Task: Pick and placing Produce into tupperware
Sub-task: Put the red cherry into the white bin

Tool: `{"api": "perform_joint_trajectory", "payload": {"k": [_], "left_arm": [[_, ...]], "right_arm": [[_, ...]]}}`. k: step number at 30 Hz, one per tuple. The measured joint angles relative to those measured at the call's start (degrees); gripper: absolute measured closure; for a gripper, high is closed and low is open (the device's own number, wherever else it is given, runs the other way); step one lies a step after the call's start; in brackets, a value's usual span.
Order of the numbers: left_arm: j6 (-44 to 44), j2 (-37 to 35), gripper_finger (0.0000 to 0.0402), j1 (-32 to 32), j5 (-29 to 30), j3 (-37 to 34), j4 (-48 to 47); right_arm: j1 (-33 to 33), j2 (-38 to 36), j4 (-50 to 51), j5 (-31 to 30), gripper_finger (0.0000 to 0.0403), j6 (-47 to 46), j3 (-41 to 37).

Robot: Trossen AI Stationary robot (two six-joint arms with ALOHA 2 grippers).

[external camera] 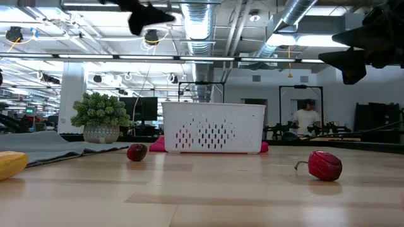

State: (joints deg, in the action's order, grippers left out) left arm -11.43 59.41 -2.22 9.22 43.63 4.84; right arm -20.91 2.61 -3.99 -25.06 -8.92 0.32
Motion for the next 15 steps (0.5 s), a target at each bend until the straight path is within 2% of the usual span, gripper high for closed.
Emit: {"api": "perform_joint_trajectory", "payload": {"k": [4, 8, 15], "left_arm": [[0.64, -6.78, 0.0125, -4.66, 4.97, -6.04, 4.49], [1.78, -10.99, 0.0125, -7.90, 6.41, -12.65, 9.77], [3.59, -13.08, 0.0125, -12.08, 6.58, -24.09, 23.91]], "right_arm": [[0.00, 0.00, -0.02, 0.20, 0.0117, -2.27, 0.00], [0.00, 0.00, -0.02, 1.19, 0.0117, -2.70, -0.01], [-0.13, 0.09, 0.28, 4.05, 0.0117, -5.03, -0.02]]}}
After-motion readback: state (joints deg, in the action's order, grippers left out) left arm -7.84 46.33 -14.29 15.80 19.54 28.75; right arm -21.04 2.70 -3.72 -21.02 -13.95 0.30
